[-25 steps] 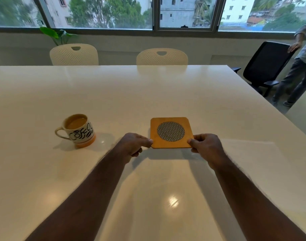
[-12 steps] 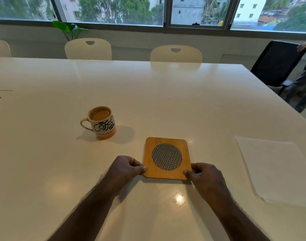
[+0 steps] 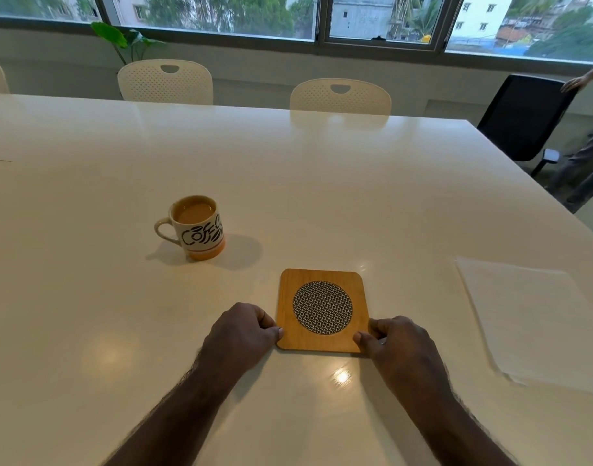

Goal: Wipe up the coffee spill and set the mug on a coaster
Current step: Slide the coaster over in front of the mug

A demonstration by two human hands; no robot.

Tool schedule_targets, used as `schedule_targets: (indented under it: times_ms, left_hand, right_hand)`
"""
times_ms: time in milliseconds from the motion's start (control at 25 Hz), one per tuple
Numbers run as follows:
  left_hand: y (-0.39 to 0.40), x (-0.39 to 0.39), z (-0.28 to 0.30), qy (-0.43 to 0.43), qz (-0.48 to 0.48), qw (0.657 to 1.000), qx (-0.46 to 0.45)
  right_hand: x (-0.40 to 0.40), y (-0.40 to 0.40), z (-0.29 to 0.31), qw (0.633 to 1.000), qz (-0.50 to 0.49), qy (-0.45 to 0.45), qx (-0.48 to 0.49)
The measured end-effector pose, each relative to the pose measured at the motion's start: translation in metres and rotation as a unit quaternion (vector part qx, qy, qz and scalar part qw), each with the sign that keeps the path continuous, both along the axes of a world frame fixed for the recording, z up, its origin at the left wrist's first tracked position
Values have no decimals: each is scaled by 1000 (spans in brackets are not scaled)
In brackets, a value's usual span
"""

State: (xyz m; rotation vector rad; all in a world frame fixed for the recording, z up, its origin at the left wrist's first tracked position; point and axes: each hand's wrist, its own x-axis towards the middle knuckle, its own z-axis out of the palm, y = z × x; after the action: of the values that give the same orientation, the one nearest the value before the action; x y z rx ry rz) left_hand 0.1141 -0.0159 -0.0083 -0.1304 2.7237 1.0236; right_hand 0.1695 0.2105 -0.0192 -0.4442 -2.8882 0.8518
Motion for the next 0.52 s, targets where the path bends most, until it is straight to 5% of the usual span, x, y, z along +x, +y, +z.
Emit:
schedule_targets:
  times_ms: [520]
  left_hand:
    - [9,7,2,61,-44,986,-146]
  right_hand:
    - [-2,-1,10,999,16,-33,40]
